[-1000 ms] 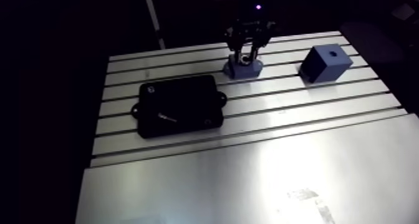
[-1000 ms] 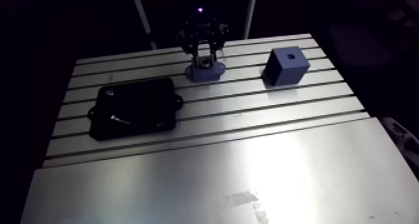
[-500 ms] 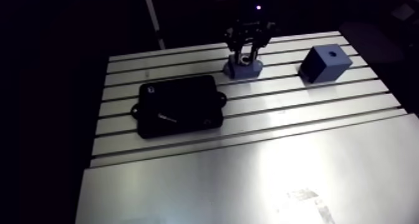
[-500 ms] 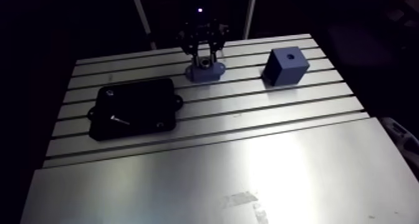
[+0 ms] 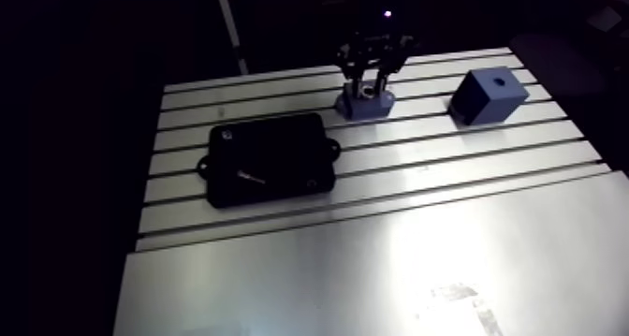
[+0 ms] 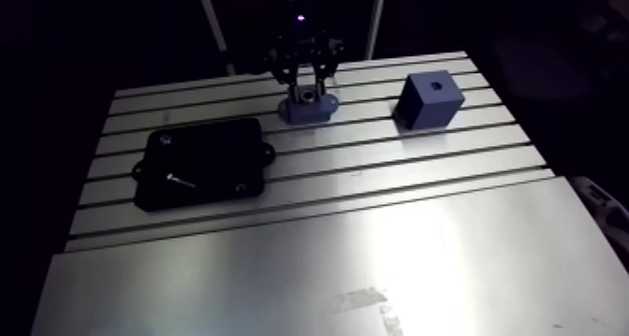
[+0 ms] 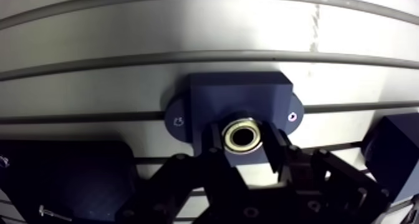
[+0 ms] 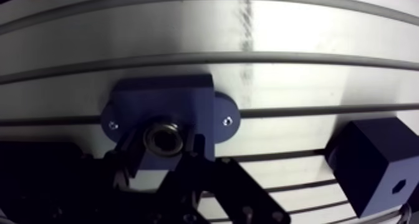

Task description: Pick up the bearing and press it into the housing until flush.

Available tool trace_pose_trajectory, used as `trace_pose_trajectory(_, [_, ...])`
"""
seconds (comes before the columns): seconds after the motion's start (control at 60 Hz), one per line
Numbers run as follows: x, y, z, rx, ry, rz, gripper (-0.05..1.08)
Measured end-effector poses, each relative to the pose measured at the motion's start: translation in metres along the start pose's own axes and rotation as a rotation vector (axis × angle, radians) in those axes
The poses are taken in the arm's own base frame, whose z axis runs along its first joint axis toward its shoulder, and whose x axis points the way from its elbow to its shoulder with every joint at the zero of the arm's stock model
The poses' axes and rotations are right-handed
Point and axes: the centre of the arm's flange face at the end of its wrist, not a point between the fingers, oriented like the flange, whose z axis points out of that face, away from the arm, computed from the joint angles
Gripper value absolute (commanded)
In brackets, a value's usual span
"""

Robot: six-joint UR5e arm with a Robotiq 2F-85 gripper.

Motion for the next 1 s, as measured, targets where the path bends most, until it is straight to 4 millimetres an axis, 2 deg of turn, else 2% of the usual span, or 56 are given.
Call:
trace_pose_trajectory(0.083, [0.000, 0.000, 0.000, 0.000, -0.001, 0.000, 0.60])
trace_pose_trajectory(0.1, [0.000, 0.000, 0.000, 0.000, -0.001, 0.000, 0.53])
trace_pose_trajectory(0.117, [-0.001, 0.000, 0.000, 0.000, -0.001, 0.000, 0.38])
trace_pose_trajectory(0.133, [-0.001, 0.000, 0.000, 0.000, -0.001, 0.000, 0.38])
trace_pose_trajectory(0.15, [-0.001, 0.000, 0.000, 0.000, -0.001, 0.000, 0.21])
trace_pose_trajectory(0.167, [-0.001, 0.000, 0.000, 0.000, -0.002, 0.000, 0.21])
trace_pose_trajectory(0.183, [-0.001, 0.000, 0.000, 0.000, -0.003, 0.000, 0.08])
trace_pose_trajectory(0.217, [-0.001, 0.000, 0.000, 0.000, -0.002, 0.001, 0.04])
trace_pose_trajectory(0.283, [-0.001, 0.001, -0.002, 0.000, 0.002, 0.001, 0.01])
trace_pose_trajectory(0.617, [-0.002, 0.003, -0.023, -0.003, 0.033, 0.005, 0.01])
trace_pose_trajectory(0.65, [-0.003, 0.003, -0.025, -0.004, 0.037, 0.006, 0.03])
trace_pose_trajectory(0.667, [-0.003, 0.003, -0.026, -0.004, 0.037, 0.006, 0.13])
trace_pose_trajectory(0.683, [-0.003, 0.003, -0.026, -0.004, 0.038, 0.006, 0.13])
trace_pose_trajectory(0.7, [-0.003, 0.003, -0.027, -0.004, 0.039, 0.006, 0.28])
trace_pose_trajectory(0.717, [-0.003, 0.004, -0.028, -0.004, 0.040, 0.007, 0.28])
trace_pose_trajectory(0.75, [-0.004, 0.004, -0.029, -0.004, 0.041, 0.007, 0.69])
trace_pose_trajectory(0.767, [-0.004, 0.004, -0.029, -0.004, 0.041, 0.007, 0.69])
trace_pose_trajectory(0.783, [-0.004, 0.004, -0.029, -0.004, 0.042, 0.007, 0.85])
trace_pose_trajectory(0.8, [-0.004, 0.004, -0.030, -0.004, 0.042, 0.008, 0.85])
trace_pose_trajectory(0.817, [-0.004, 0.004, -0.030, -0.004, 0.042, 0.008, 0.94])
trace_pose_trajectory(0.833, [-0.004, 0.004, -0.031, -0.003, 0.043, 0.008, 0.94])
trace_pose_trajectory(0.85, [-0.004, 0.005, -0.031, -0.003, 0.043, 0.009, 1.02])
trace_pose_trajectory(0.917, [-0.004, 0.006, -0.031, 0.000, 0.042, 0.012, 1.07])
trace_pose_trajectory(1.0, [-0.004, 0.009, -0.032, 0.004, 0.042, 0.016, 1.08])
